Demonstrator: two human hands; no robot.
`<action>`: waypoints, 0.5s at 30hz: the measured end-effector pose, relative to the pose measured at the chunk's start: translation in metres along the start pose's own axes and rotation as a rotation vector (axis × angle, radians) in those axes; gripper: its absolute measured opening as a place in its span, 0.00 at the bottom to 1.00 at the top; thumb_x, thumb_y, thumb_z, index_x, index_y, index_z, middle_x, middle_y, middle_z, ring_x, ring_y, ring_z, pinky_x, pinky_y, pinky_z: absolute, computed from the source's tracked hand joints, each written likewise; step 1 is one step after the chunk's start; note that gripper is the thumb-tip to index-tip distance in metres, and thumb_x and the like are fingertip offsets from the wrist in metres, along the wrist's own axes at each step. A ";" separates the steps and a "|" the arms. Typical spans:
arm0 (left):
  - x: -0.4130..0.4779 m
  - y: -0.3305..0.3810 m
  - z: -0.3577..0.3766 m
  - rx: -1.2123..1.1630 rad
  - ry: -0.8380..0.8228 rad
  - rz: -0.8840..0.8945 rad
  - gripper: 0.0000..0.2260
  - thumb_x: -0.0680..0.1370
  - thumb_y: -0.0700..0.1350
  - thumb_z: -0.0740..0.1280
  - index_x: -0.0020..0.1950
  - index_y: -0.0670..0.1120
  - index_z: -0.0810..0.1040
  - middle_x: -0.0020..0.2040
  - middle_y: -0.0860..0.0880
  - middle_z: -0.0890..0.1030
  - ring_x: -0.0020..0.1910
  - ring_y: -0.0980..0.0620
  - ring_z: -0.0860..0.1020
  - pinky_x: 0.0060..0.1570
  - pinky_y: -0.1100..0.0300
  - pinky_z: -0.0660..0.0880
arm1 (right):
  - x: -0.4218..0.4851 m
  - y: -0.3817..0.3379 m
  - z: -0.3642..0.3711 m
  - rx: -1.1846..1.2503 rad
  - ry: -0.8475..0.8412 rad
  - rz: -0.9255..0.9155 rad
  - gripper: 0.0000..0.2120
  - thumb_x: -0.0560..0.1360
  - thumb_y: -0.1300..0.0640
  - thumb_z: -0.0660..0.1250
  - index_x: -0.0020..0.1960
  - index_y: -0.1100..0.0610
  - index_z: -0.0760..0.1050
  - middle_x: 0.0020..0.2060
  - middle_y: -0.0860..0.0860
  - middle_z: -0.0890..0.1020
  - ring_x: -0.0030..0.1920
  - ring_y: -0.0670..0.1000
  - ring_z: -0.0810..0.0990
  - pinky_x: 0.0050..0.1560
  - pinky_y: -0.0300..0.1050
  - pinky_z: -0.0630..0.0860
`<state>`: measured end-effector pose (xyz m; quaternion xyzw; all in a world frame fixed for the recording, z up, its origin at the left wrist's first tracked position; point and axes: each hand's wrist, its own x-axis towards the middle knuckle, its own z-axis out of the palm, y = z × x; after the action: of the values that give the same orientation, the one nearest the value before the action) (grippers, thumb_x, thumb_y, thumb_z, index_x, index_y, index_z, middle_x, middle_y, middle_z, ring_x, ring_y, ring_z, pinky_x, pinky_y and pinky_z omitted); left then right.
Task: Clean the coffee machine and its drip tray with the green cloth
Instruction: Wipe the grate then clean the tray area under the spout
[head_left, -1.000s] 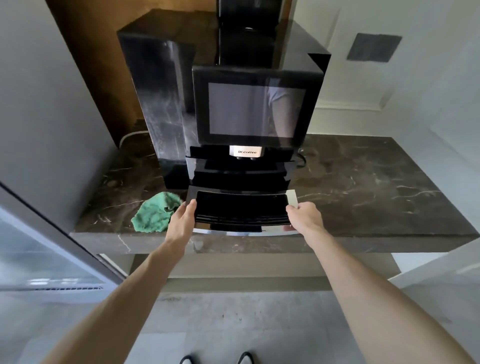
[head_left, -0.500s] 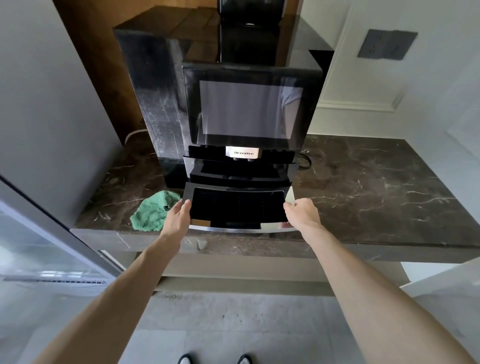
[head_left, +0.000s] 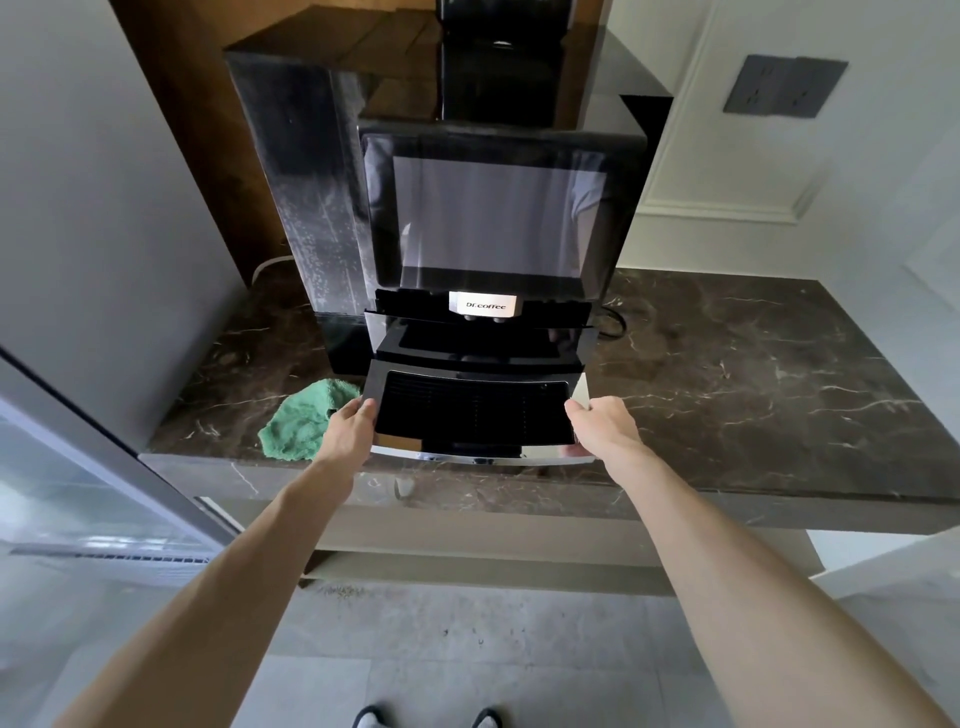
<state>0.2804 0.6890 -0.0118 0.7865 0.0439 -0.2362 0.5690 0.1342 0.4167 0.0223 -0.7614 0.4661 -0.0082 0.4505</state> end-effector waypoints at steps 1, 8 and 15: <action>-0.001 0.002 0.000 -0.006 0.005 0.001 0.15 0.86 0.49 0.57 0.66 0.46 0.80 0.52 0.43 0.82 0.50 0.45 0.78 0.57 0.51 0.74 | 0.000 0.000 0.000 0.004 -0.004 -0.004 0.13 0.83 0.50 0.60 0.57 0.60 0.73 0.47 0.51 0.81 0.28 0.50 0.85 0.42 0.43 0.74; -0.002 0.004 -0.004 -0.010 0.021 -0.009 0.14 0.86 0.44 0.58 0.47 0.51 0.82 0.42 0.46 0.82 0.44 0.46 0.78 0.53 0.53 0.74 | -0.001 0.005 -0.003 0.010 -0.043 -0.009 0.11 0.80 0.53 0.60 0.47 0.60 0.74 0.37 0.52 0.82 0.32 0.53 0.87 0.45 0.46 0.79; -0.006 0.004 -0.003 0.022 0.026 0.064 0.14 0.87 0.47 0.57 0.62 0.50 0.82 0.40 0.45 0.80 0.37 0.48 0.76 0.48 0.55 0.72 | 0.007 -0.003 -0.008 -0.046 0.075 -0.056 0.14 0.76 0.60 0.58 0.41 0.65 0.80 0.38 0.56 0.86 0.41 0.56 0.85 0.42 0.46 0.78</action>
<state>0.2772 0.6913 -0.0053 0.7967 0.0234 -0.2079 0.5670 0.1362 0.4067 0.0264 -0.7833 0.4615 -0.0387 0.4148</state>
